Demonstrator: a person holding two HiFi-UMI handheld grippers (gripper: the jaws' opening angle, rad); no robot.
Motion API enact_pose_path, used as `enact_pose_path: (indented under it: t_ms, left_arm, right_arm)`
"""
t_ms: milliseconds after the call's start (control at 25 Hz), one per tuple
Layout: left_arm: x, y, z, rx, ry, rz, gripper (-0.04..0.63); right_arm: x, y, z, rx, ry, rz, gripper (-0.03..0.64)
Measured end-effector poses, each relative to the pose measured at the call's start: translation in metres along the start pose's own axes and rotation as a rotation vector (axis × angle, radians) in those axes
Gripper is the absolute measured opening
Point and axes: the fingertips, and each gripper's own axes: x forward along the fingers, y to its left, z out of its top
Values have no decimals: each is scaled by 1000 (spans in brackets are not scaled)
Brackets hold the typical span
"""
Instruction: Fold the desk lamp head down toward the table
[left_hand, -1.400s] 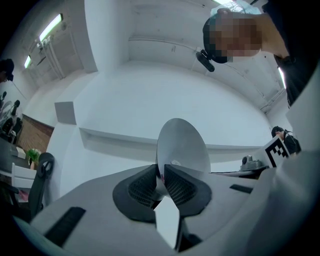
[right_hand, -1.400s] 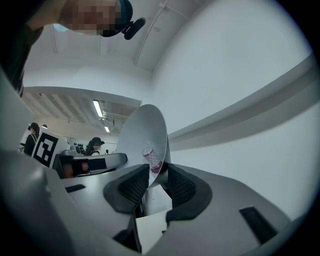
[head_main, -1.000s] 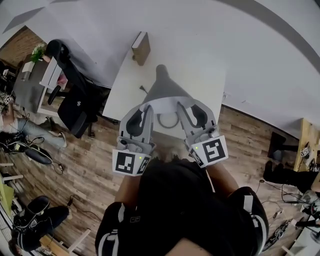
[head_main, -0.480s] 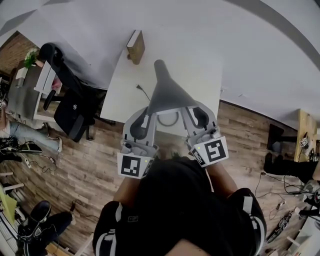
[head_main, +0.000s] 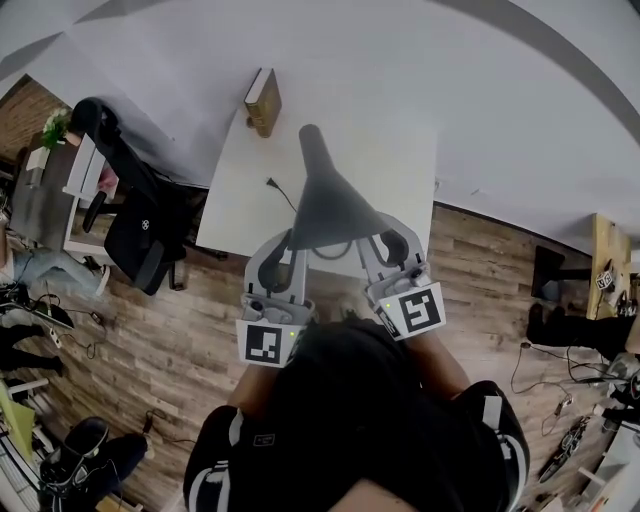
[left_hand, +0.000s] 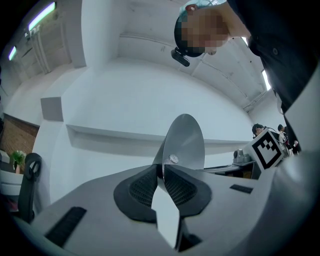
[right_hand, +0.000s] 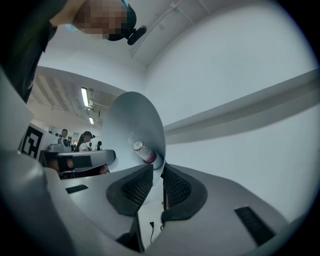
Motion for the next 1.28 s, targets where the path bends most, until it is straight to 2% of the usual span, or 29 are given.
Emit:
enact_pose_path:
  t_ms: [400,640,800,840,920,960,1000,1080,1120,1280]
  left_arm:
    - [-12,-1,-26,21,66,-1,51]
    - [-18,-1,-44,116,113,23,52]
    - [-17,-2,-56,122,125,33,51]
    - [-17,-2,-59,149,135,26,49]
    - [-20,-4,-70,271,198,-26,49]
    - [-21,-5,-74,303,218,-42,49]
    - [-21,-4,-77,271,214,-29,48]
    - [-21,0,-78,144,170,26,46]
    - [-21,1,-79,134,166,30,44]
    - [-24,1,-92,308,240,-38,44]
  right_arm:
    - [-3,3,-29,14,64,9,61]
    - [-3,3,-41,9,79,16,57]
    - [-5,-1,-57,12,112,12,52]
    - [-5,-2,-61,9,117,14,51]
    - [-3,-2,-65,-2,118,18,49]
    - [-3,-2,-68,-7,123,17,49]
    - [-3,-2,-71,-11,131,14,49]
    - [-2,-2,-77,-12,150,13,48]
    - [-2,-2,-80,-11,158,13,46]
    - [0,-1,-92,-11,176,16,44]
